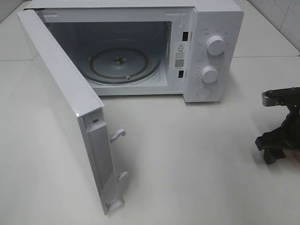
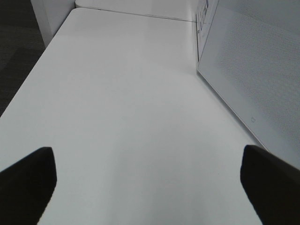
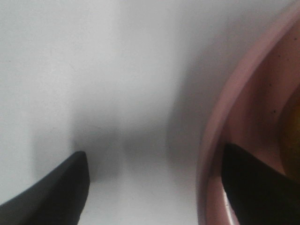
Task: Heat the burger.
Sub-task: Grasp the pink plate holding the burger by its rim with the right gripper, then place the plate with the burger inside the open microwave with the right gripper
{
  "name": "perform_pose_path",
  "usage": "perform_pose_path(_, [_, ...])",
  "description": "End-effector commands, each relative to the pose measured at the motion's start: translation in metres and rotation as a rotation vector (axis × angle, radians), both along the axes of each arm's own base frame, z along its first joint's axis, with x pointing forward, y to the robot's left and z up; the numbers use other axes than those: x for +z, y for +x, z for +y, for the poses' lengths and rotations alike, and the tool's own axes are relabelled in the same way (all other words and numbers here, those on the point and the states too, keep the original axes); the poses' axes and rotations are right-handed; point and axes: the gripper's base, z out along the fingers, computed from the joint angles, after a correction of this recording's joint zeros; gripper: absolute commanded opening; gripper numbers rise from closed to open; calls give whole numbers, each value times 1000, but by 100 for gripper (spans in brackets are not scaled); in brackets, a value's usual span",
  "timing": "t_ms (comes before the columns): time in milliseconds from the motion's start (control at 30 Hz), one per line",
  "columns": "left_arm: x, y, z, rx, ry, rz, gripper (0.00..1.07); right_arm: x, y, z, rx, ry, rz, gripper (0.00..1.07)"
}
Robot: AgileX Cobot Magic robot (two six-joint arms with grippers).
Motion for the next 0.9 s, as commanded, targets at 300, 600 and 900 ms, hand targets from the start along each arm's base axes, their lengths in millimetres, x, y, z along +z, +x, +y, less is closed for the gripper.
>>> perform_pose_path(300, [0,-1,0,2,-3,-22,100,-3,-1,-2,-24,2,7,23])
perform_pose_path(600, [0,-1,0,2,-3,-22,100,-3,2,-1,-16,9,-23,0])
perform_pose_path(900, [0,-1,0,2,-3,-22,100,-2,-4,-1,-51,-2,30,0])
